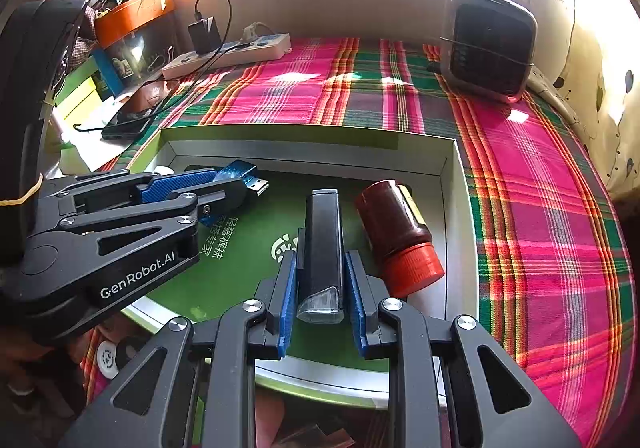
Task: Organize rigid objects
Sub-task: 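Open the left tool to drop the blue tester in the box while the right tool releases the stapler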
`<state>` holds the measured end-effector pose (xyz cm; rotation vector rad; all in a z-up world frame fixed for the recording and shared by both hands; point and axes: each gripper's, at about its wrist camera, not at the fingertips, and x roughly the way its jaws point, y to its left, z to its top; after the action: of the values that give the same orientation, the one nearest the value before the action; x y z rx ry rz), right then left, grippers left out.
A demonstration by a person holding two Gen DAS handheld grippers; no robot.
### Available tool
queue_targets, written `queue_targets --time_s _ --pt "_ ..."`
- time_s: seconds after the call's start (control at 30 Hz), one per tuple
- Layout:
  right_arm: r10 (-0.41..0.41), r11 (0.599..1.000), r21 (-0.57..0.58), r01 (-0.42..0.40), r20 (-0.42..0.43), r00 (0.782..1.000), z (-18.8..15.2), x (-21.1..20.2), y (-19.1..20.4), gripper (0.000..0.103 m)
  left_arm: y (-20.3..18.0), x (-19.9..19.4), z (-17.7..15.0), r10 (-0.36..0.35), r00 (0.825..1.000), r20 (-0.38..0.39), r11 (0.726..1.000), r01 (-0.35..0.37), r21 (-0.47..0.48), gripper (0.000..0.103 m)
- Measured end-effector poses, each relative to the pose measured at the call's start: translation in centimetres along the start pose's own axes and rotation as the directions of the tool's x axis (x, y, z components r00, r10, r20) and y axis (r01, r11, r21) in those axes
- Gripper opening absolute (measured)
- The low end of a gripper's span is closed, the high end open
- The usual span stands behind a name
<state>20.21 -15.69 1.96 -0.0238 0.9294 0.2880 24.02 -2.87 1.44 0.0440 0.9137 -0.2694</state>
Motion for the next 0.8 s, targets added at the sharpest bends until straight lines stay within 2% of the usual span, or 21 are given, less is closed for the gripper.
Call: queue_targets --time_s 0.6,0.8 --pt "0.010 1.000 0.022 -0.011 0.004 1.000 -0.05 0.09 -0.24 0.025 0.02 -0.23 -0.14 -0.007 1.000 -0.002 1.000 0.007 -0.007 0.022" --pt "0.012 1.000 0.023 -0.013 0.021 1.000 -0.19 -0.34 -0.18 0.026 0.11 -0.88 -0.50 0.003 1.000 0.008 1.000 -0.003 -0.015 0.031"
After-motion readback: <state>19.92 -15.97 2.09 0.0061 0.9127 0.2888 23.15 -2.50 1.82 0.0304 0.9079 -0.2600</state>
